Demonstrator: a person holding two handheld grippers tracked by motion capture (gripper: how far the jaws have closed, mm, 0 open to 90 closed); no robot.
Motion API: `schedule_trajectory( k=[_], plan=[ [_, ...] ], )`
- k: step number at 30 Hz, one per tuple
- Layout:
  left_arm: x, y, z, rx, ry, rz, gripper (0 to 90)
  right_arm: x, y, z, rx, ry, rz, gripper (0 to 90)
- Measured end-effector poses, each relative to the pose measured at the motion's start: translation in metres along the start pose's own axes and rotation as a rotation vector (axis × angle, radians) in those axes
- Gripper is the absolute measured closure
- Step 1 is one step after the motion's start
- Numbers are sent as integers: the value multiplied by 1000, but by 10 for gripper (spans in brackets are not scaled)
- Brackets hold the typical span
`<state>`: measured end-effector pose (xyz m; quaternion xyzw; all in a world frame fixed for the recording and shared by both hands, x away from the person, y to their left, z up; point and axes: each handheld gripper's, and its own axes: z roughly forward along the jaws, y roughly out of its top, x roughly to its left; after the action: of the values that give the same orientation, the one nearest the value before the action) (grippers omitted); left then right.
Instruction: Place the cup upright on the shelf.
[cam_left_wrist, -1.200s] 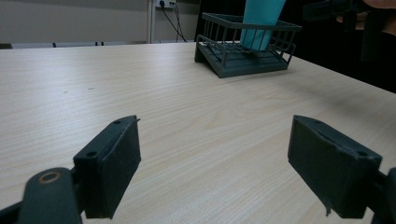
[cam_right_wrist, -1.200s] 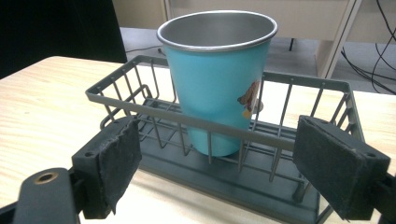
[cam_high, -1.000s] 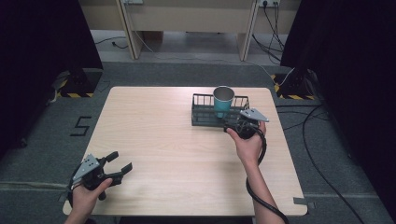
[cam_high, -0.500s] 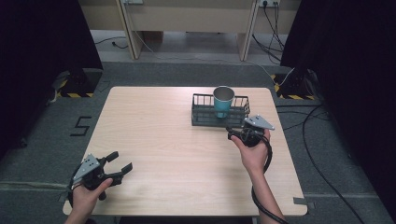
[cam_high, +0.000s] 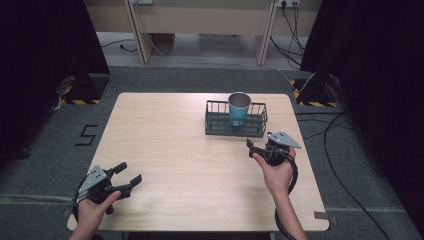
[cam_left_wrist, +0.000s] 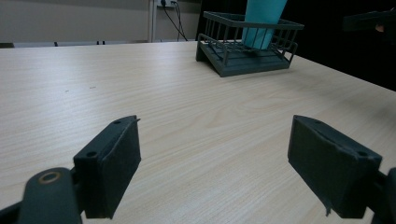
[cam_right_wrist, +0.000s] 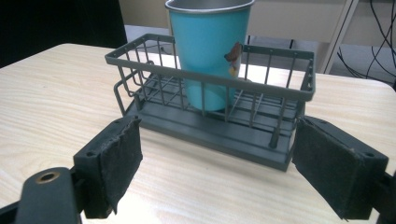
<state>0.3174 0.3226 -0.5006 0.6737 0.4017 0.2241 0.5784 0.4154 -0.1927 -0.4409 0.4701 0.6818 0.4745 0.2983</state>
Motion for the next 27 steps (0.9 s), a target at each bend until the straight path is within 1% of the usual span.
schedule_trajectory(
  k=[4, 21, 27],
  plan=[
    [0, 0, 0, 0, 1, 0, 165, -2, -6, -8, 1, -5, 5, 167],
    [0, 0, 0, 0, 4, 3, 165, -11, -40, -40, 10, -34, 25, 165],
    [0, 0, 0, 1, 4, 3, 165, -17, -52, -53, 10, -53, 29, 164]
  ],
)
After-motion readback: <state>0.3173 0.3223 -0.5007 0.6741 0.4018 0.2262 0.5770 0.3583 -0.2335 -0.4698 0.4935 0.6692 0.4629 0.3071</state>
